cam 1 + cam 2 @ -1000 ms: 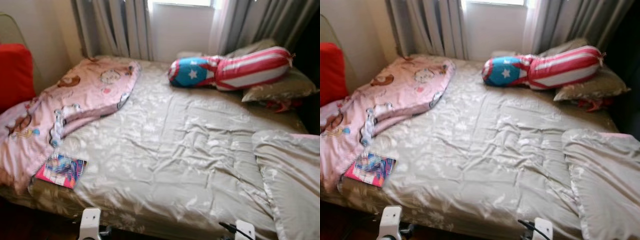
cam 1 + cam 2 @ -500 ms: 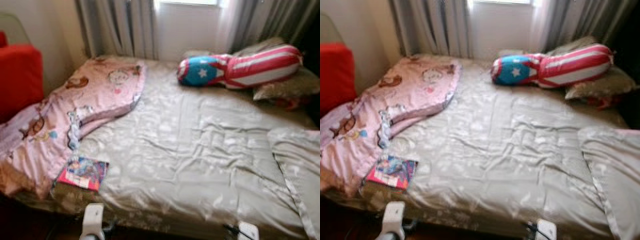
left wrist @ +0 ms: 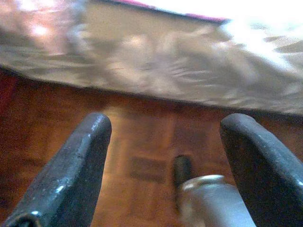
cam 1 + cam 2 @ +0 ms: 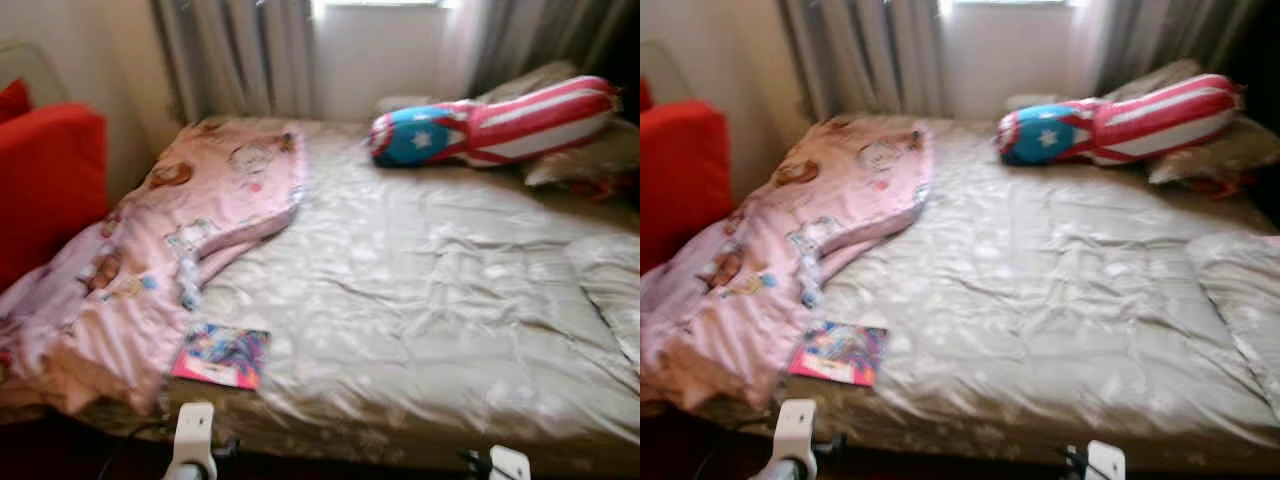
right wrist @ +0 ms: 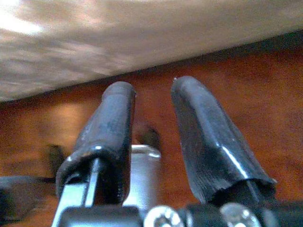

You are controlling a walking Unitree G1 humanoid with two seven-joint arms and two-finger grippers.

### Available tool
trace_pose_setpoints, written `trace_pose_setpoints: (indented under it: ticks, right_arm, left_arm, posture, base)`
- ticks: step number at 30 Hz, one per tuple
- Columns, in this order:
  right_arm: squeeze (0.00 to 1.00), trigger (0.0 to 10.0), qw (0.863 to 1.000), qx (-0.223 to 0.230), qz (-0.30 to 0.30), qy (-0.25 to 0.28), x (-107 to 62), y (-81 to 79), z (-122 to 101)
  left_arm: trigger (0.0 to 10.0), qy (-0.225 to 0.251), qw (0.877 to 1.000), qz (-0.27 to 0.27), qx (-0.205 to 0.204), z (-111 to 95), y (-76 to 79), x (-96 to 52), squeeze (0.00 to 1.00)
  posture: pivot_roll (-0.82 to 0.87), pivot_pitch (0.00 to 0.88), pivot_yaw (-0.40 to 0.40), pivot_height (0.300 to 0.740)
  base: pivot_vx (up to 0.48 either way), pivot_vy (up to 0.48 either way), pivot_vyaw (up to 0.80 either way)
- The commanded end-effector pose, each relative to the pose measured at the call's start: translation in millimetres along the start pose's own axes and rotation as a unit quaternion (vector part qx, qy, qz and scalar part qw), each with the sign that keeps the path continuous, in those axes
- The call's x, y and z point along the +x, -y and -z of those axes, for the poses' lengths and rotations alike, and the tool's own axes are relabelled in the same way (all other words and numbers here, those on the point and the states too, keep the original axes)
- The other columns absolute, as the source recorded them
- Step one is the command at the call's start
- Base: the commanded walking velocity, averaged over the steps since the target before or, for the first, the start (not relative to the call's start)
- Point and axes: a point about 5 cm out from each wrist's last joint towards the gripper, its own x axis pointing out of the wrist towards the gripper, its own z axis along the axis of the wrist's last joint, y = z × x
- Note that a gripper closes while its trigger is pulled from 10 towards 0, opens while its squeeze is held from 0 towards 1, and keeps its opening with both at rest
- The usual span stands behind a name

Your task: Clean up the room

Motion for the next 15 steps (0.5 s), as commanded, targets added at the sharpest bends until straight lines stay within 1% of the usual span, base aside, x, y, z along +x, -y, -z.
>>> trace_pose_setpoints:
  ticks: [1, 15]
  right_arm:
    - [0.00, 10.0, 0.999, -0.021, -0.011, -0.027, 4.7, 22.3, -22.6]
    - [0.00, 10.0, 0.999, -0.030, -0.016, -0.026, 4.8, 21.6, -23.2]
  left_arm:
    - [10.0, -0.097, 0.995, 0.000, 0.032, 12.2, 2.2, 1.2, 0.00]
    - [10.0, -0.097, 0.995, -0.001, 0.031, 12.4, 1.9, 1.1, 0.00]
  posture:
    - [0.01, 0.000, -0.081, 0.740]
    - [0.01, 0.000, -0.082, 0.740]
  base:
    - [0.000, 0.480, 0.00]
    - [0.000, 0.480, 0.00]
